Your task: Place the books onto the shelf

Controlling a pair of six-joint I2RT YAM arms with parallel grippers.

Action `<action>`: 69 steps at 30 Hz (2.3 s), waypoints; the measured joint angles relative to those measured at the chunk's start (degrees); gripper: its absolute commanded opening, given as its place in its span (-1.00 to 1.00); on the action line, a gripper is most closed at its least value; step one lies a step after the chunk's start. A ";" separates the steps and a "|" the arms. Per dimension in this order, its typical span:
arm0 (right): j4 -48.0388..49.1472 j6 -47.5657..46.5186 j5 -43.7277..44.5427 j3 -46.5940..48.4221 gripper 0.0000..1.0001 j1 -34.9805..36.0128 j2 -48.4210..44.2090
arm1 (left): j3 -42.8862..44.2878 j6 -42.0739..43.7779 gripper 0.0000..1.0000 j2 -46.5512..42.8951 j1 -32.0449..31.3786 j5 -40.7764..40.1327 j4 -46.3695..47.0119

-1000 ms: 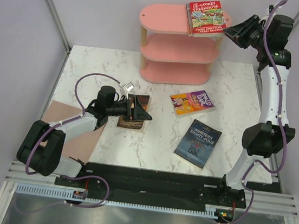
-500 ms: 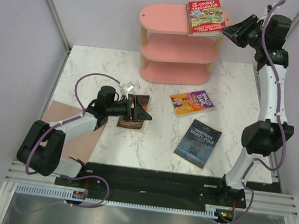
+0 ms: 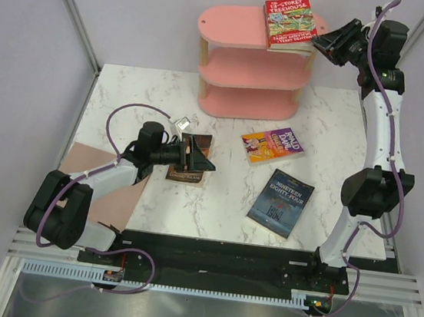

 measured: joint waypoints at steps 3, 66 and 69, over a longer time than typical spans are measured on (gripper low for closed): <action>0.46 -0.44 1.27 -3.06 0.24 0.02 -2.45 | 0.02 0.70 0.96 0.00 0.00 -0.04 -0.76; 8.09 5.49 14.62 -107.40 0.25 1.64 -74.79 | 33.33 -7.76 0.81 41.29 -24.44 4.11 -1.66; 9.51 5.62 14.43 -107.43 0.26 1.64 -71.89 | 33.33 -7.76 0.81 41.29 -24.48 4.28 -1.66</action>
